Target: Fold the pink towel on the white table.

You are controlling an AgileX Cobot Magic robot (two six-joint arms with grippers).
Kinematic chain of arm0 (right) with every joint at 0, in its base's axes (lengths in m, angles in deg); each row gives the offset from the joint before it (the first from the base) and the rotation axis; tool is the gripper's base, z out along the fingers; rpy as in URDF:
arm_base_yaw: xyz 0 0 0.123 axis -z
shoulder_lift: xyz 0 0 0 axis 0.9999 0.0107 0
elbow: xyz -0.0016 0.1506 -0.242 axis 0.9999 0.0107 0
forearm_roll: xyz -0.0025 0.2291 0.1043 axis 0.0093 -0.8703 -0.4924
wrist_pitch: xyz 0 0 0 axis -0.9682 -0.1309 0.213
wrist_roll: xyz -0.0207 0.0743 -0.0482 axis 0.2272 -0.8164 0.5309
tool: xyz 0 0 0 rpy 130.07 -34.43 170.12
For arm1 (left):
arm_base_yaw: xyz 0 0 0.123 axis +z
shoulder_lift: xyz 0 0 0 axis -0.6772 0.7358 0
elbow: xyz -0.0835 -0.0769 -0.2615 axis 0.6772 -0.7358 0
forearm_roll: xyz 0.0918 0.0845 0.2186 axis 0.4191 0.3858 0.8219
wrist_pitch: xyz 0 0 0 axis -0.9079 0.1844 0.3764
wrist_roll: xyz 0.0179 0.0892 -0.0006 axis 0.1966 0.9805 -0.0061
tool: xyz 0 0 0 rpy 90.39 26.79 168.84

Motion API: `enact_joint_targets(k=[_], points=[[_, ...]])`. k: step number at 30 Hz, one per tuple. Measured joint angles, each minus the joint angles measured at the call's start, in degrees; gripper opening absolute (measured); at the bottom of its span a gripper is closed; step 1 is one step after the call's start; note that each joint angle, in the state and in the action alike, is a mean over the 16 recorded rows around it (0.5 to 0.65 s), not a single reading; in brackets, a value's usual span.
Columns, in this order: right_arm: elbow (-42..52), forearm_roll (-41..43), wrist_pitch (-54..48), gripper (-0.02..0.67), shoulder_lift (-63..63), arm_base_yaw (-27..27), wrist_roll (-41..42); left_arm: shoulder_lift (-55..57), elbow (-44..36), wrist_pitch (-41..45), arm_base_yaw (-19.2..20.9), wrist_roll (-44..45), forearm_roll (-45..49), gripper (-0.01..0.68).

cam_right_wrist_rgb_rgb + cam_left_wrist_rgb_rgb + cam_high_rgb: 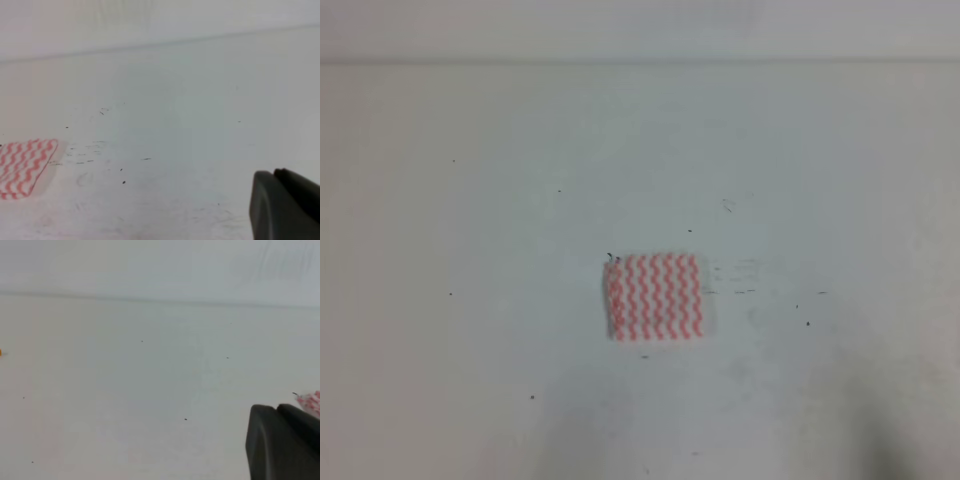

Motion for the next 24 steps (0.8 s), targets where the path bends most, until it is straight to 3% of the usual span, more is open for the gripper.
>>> enact_joint_targets(k=[24], points=[[0.8,-0.7,0.8,-0.018,-0.5,0.0,0.1,0.0,0.1,-2.0,0.5,-1.2,1.7,-0.005]])
